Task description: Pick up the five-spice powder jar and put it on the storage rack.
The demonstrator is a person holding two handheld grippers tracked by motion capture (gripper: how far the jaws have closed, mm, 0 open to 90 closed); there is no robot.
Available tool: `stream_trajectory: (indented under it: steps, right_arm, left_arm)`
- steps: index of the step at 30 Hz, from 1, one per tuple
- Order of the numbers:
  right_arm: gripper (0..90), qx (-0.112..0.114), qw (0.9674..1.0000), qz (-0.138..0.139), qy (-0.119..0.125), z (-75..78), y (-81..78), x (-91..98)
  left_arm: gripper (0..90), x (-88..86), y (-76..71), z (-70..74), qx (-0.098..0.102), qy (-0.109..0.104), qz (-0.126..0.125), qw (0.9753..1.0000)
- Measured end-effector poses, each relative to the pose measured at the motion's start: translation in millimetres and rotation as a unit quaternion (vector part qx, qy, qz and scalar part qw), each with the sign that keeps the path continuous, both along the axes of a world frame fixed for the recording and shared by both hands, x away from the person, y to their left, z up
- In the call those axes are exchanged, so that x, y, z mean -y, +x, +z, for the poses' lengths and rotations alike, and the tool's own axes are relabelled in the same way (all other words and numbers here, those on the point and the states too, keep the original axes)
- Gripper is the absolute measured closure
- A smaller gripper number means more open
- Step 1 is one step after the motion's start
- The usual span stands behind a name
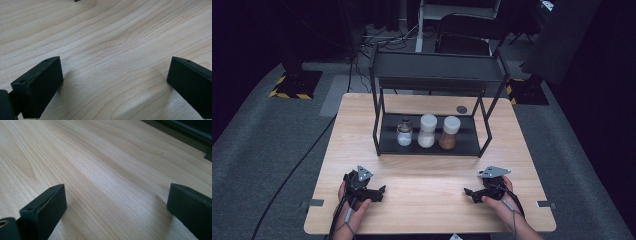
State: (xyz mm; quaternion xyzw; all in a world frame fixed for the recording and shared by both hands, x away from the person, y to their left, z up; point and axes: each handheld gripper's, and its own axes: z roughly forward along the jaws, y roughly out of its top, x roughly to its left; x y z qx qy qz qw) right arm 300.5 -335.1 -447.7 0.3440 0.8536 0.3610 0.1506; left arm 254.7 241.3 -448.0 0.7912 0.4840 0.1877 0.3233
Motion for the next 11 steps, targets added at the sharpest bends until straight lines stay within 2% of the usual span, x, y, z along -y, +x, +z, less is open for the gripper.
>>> stream_trajectory:
  steps: [11]
  right_arm:
    - [0.7,-0.001,1.0,-0.005,-0.002,0.2,0.1,-1.5]
  left_arm:
    - [0.0,-0.1,0.2,0.3,0.0,0.001,-0.001,1.0]
